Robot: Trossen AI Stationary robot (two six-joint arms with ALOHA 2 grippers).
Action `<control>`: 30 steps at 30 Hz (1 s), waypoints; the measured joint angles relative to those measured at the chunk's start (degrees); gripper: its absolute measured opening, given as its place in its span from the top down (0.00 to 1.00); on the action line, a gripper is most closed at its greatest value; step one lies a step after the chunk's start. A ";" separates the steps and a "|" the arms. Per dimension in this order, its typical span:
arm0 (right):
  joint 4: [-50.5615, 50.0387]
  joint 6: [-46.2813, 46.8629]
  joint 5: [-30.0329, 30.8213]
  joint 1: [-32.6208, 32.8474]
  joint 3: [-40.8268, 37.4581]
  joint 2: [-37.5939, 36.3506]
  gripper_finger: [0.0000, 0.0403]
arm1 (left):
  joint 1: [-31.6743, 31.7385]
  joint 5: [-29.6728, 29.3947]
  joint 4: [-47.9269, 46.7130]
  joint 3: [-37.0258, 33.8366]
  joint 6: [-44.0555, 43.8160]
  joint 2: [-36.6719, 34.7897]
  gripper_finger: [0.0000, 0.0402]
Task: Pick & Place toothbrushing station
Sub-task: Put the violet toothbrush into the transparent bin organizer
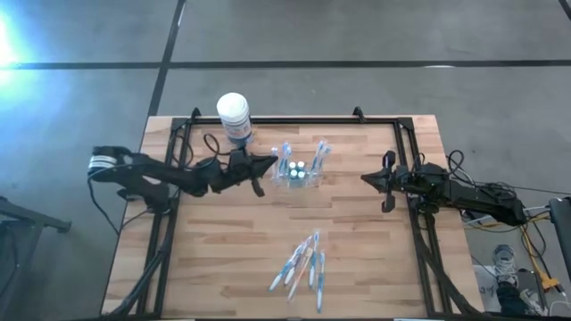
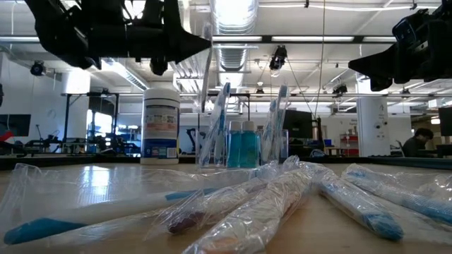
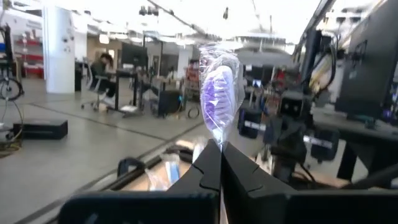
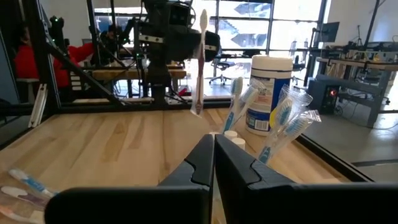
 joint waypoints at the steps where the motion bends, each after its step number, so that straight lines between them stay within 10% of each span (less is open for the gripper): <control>1: 0.00 -0.02 -0.02 0.00 -0.01 0.00 0.98 | 0.13 0.03 1.90 0.00 0.02 1.18 1.00; 30: 0.00 0.00 -0.02 0.00 -0.01 -0.02 0.98 | 3.06 -11.88 12.71 -0.02 -2.78 20.45 1.00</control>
